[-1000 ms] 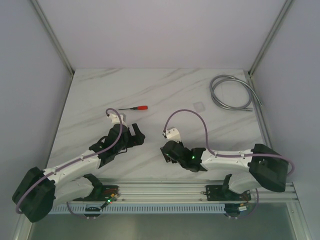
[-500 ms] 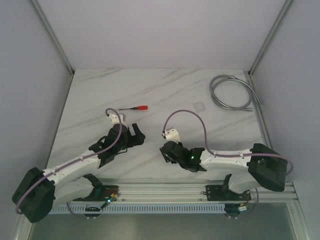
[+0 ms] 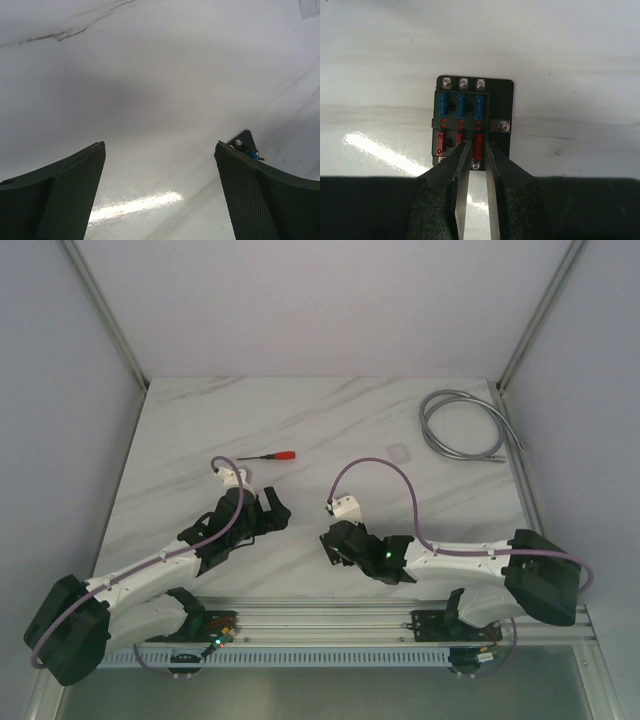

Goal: Snap on the fuse box
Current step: Install the fuse at the fuse box base.

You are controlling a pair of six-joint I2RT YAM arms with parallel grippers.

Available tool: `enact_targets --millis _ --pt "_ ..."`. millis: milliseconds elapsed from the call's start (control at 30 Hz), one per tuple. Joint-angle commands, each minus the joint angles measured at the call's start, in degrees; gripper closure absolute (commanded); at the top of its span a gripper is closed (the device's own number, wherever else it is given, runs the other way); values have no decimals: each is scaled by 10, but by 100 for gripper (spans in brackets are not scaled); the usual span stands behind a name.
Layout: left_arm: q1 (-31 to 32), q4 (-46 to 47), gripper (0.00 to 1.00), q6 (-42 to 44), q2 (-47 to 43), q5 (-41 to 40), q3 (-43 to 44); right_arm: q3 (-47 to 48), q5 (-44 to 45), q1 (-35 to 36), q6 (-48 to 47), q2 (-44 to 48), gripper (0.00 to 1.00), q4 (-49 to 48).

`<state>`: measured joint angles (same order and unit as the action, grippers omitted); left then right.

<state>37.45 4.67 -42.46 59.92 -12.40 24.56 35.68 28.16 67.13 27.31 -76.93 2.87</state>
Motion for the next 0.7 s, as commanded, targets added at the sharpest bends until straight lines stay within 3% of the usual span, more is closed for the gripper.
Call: enact_targets --millis 0,667 --pt "-3 -1 0 -4 -9 7 -4 10 14 5 12 -9 77 6" --pt "-3 6 0 -8 0 12 -3 46 -5 5 -6 -61 100 47"
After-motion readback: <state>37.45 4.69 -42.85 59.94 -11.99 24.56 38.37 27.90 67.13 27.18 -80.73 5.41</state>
